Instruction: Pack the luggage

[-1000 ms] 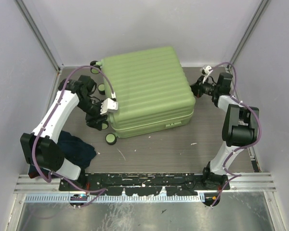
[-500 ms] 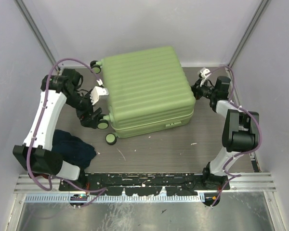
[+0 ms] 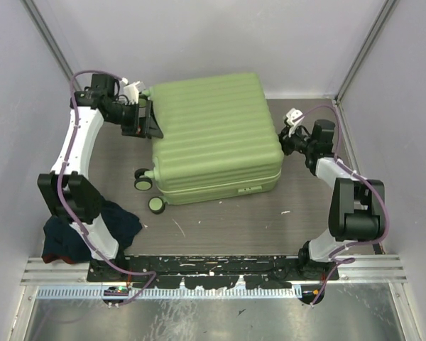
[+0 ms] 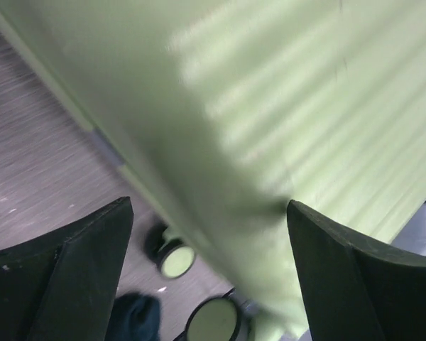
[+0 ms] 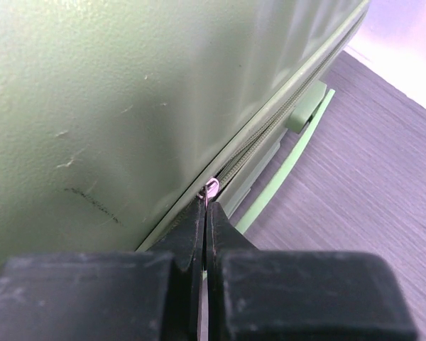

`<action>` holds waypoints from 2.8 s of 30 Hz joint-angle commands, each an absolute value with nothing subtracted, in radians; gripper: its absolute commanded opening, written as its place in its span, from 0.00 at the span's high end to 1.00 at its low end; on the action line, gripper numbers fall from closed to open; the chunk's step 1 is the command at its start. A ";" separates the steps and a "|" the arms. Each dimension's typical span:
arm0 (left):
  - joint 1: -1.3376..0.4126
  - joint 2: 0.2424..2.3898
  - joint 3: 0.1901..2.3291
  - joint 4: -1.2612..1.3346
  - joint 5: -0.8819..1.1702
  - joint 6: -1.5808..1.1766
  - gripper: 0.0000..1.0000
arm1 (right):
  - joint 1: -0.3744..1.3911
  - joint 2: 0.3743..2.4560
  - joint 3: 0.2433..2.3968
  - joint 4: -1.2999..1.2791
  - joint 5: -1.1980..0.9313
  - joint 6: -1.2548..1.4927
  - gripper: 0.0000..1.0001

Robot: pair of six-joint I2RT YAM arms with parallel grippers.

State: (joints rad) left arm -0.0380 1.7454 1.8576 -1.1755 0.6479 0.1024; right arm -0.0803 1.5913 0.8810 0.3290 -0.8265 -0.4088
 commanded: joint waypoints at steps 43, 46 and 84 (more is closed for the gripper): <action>-0.554 1.335 1.544 -0.875 0.300 0.451 0.12 | 0.530 1.170 0.581 0.436 -0.559 -0.071 0.99; -0.658 1.293 1.460 -0.794 0.174 0.492 0.12 | 0.570 1.196 0.584 0.466 -0.506 -0.074 0.99; -0.796 1.216 1.289 -0.773 0.071 0.674 0.30 | 0.076 1.375 0.782 0.264 -0.689 -0.265 0.99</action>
State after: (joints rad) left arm -0.8040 1.2057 1.2217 -0.6041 0.1593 0.6136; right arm 0.0990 1.3350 0.6880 0.2264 -0.6777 -0.2604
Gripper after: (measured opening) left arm 0.719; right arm 0.042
